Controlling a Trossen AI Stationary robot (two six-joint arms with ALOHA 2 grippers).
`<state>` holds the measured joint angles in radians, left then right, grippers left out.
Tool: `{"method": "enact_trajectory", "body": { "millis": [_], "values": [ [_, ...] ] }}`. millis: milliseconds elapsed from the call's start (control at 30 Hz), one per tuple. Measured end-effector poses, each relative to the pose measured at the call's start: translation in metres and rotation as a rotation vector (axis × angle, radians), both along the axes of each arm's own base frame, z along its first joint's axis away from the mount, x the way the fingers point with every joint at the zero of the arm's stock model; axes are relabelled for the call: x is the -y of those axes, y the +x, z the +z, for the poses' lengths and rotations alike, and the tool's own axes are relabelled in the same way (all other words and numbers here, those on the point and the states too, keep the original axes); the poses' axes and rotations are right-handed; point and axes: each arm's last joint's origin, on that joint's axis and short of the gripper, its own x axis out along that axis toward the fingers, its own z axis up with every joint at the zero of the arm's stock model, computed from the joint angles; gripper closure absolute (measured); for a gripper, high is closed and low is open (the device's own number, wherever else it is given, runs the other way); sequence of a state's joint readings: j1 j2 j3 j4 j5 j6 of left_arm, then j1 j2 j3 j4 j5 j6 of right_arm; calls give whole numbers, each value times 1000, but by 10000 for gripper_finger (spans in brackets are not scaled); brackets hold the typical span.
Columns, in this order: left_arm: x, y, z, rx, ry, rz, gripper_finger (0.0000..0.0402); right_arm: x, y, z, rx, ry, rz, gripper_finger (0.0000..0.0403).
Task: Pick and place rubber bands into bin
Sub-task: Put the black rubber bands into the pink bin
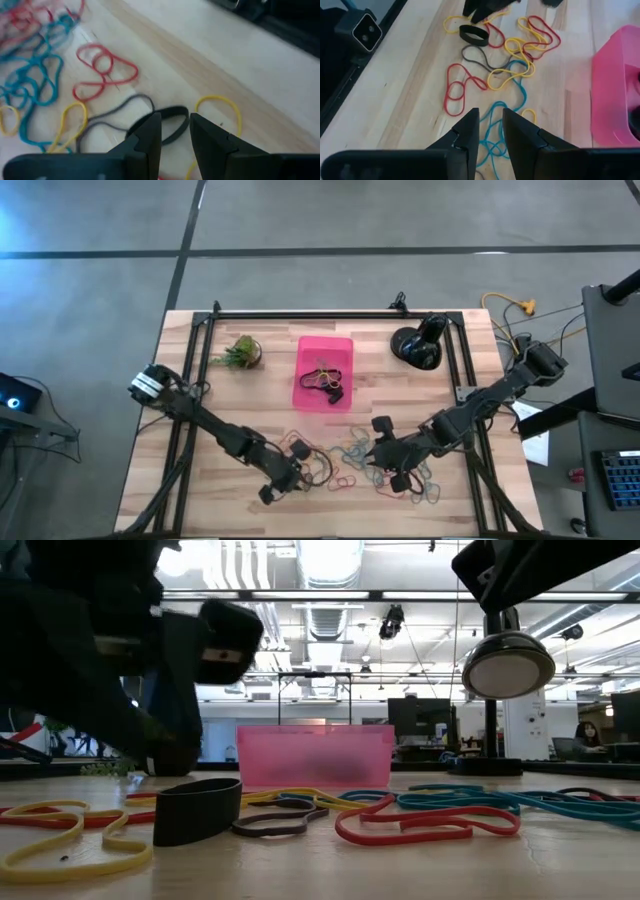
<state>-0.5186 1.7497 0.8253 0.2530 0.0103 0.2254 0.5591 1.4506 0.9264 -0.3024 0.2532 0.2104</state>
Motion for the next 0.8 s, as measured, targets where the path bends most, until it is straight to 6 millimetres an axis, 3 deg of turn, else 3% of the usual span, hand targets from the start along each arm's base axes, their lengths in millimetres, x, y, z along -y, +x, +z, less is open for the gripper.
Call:
{"method": "enact_trajectory", "body": {
  "millis": [467,700,800],
  "values": [
    [-1,10,-11,-66,78,54,318,-1,1,-3,-7,-7,-10,326],
    [-4,9,-11,-83,125,86,387,0,1,-4,-10,-9,-12,334],
    [-4,9,-10,-75,133,76,396,0,1,-5,-11,-10,-12,335]
  ]
}}
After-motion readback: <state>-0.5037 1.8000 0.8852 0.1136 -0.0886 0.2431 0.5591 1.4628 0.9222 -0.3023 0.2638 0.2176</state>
